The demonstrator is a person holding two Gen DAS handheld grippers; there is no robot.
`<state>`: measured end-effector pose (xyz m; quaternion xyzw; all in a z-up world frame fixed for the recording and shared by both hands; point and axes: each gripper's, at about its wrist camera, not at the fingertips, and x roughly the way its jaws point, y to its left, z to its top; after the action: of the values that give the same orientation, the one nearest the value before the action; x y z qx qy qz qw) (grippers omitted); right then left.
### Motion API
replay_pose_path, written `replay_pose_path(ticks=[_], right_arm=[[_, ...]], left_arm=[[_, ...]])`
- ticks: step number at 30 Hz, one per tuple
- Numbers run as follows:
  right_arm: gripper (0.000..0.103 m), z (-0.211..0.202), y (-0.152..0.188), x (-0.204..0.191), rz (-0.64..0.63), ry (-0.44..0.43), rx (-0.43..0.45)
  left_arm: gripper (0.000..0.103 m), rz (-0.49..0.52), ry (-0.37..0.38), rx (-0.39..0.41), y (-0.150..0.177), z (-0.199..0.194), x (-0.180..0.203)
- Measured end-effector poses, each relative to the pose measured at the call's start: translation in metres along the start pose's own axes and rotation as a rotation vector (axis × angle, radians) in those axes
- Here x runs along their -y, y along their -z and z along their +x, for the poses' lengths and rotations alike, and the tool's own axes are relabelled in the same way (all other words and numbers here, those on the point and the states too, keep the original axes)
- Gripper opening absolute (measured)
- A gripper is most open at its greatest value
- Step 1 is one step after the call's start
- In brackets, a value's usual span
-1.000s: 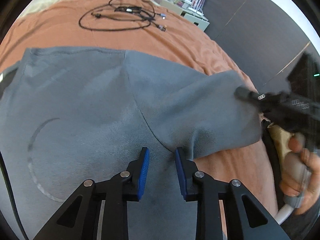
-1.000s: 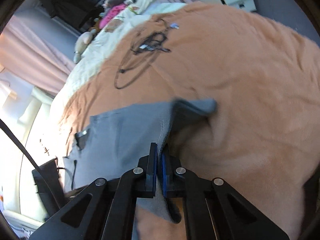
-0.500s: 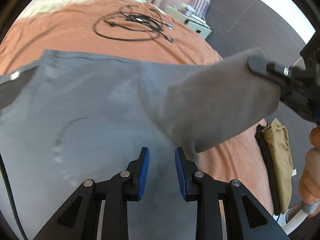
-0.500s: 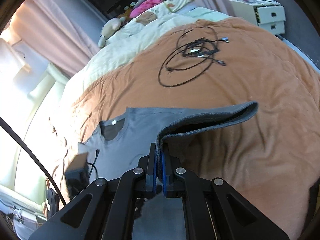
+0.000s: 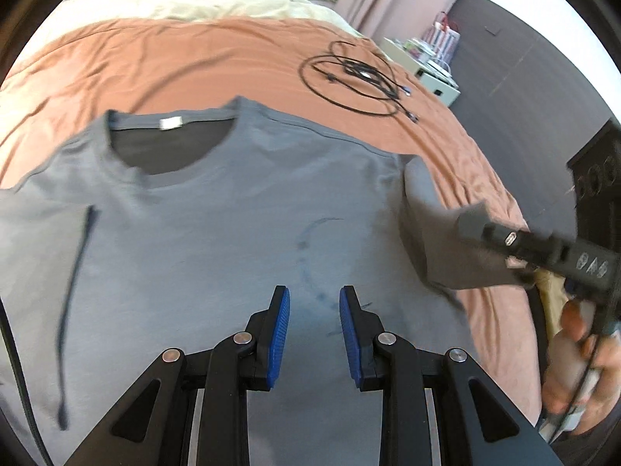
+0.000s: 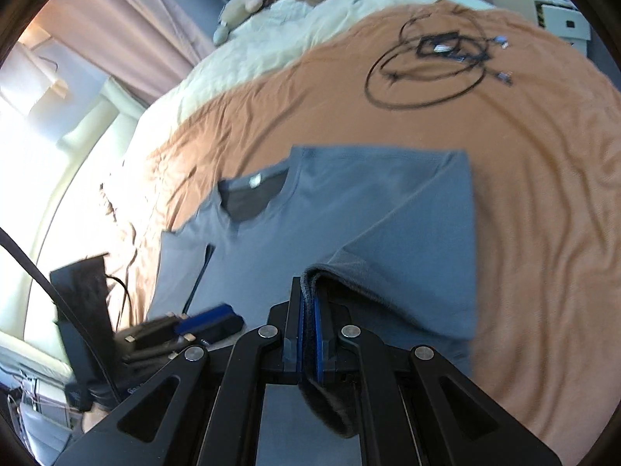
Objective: Fold small clothes
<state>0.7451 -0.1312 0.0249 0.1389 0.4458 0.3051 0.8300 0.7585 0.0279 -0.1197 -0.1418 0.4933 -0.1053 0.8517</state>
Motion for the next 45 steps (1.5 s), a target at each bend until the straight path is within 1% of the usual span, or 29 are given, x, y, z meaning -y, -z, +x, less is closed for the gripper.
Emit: replay_pose_path(ticks=[4,5,6,7,8,9,12,14,16,18,20,22,23,25,26,28,29,30,31,32,34,35,37,38,39,41,42,44,45], right_arm=[[0.002,0.028,0.01,-0.01,-0.003,0.007,-0.073],[0.008,0.03,0.012,-0.011,0.002,0.0,-0.081],[0.027,0.031,0.013,-0.011,0.007,-0.004,-0.082],[0.044,0.029,0.014,-0.011,0.008,-0.013,-0.074],[0.071,0.026,0.015,-0.01,0.009,-0.016,-0.062],[0.073,0.023,0.016,-0.011,0.011,-0.017,-0.044],[0.073,0.009,0.018,-0.004,0.023,-0.048,-0.01],[0.073,-0.004,0.021,0.004,0.021,-0.017,0.028],[0.073,-0.014,0.027,0.016,0.036,0.04,0.057],[0.073,-0.018,0.03,0.028,0.06,0.083,0.07],[0.073,-0.02,0.032,0.042,0.093,0.095,0.077],[0.068,-0.02,0.035,0.056,0.125,0.098,0.076],[0.062,-0.02,0.037,0.061,0.135,0.093,0.072],[0.057,-0.017,0.038,0.069,0.152,0.086,0.062],[0.052,-0.016,0.038,0.07,0.153,0.085,0.06],[0.05,-0.013,0.035,0.074,0.161,0.071,0.055],[0.05,-0.012,0.032,0.074,0.165,0.065,0.055],[0.05,-0.012,0.029,0.073,0.165,0.065,0.054],[0.05,-0.008,0.025,0.072,0.159,0.069,0.049],[0.05,-0.006,0.021,0.073,0.158,0.071,0.044],[0.048,0.001,0.022,0.076,0.166,0.063,0.03],[0.043,0.004,0.021,0.076,0.168,0.059,0.026],[0.037,0.017,0.016,0.075,0.165,0.057,0.008],[0.03,0.021,0.014,0.073,0.159,0.059,0.003],[0.02,0.025,0.012,0.071,0.152,0.062,-0.003],[0.01,0.03,0.007,0.067,0.141,0.063,-0.014],[0.007,0.032,0.004,0.065,0.136,0.062,-0.013],[0.005,0.032,-0.004,0.056,0.12,0.054,-0.005],[0.004,0.032,-0.006,0.054,0.116,0.047,-0.001]], left_arm=[[0.028,-0.015,-0.017,0.013,0.001,-0.012,-0.012],[0.029,-0.019,-0.022,0.013,0.003,-0.015,-0.014],[0.029,-0.022,-0.024,0.012,0.003,-0.015,-0.015],[0.029,-0.025,-0.024,0.011,0.004,-0.015,-0.015],[0.028,-0.025,-0.024,0.009,0.004,-0.015,-0.015],[0.029,-0.025,-0.024,0.006,0.004,-0.014,-0.014],[0.029,-0.015,-0.021,0.0,0.003,-0.01,-0.009],[0.03,-0.003,-0.016,-0.006,0.002,-0.005,-0.003],[0.037,0.017,-0.017,-0.013,0.001,0.002,0.005],[0.048,0.046,-0.025,-0.019,0.001,0.013,0.016],[0.05,0.073,-0.021,-0.028,0.001,0.024,0.027],[0.05,0.101,-0.014,-0.045,0.001,0.038,0.036],[0.05,0.113,-0.015,-0.052,0.001,0.044,0.04],[0.05,0.129,-0.02,-0.062,0.002,0.056,0.045],[0.05,0.128,-0.018,-0.066,0.003,0.064,0.047],[0.05,0.121,-0.016,-0.069,0.004,0.074,0.048],[0.046,0.116,-0.016,-0.072,0.004,0.079,0.048],[0.027,0.112,-0.007,-0.074,0.006,0.082,0.049],[0.02,0.109,0.002,-0.08,0.007,0.083,0.05],[0.014,0.102,0.019,-0.082,0.008,0.083,0.051],[0.007,0.088,0.051,-0.081,0.01,0.08,0.051],[0.007,0.067,0.081,-0.086,0.011,0.078,0.05],[0.007,0.042,0.114,-0.089,0.012,0.074,0.049],[0.007,0.035,0.125,-0.091,0.012,0.071,0.048],[0.007,0.028,0.133,-0.096,0.012,0.07,0.047],[0.007,0.03,0.128,-0.103,0.011,0.067,0.043],[0.007,0.036,0.11,-0.102,0.01,0.066,0.042],[0.007,0.044,0.066,-0.097,0.009,0.062,0.036],[0.008,0.04,0.069,-0.096,0.008,0.06,0.032]])
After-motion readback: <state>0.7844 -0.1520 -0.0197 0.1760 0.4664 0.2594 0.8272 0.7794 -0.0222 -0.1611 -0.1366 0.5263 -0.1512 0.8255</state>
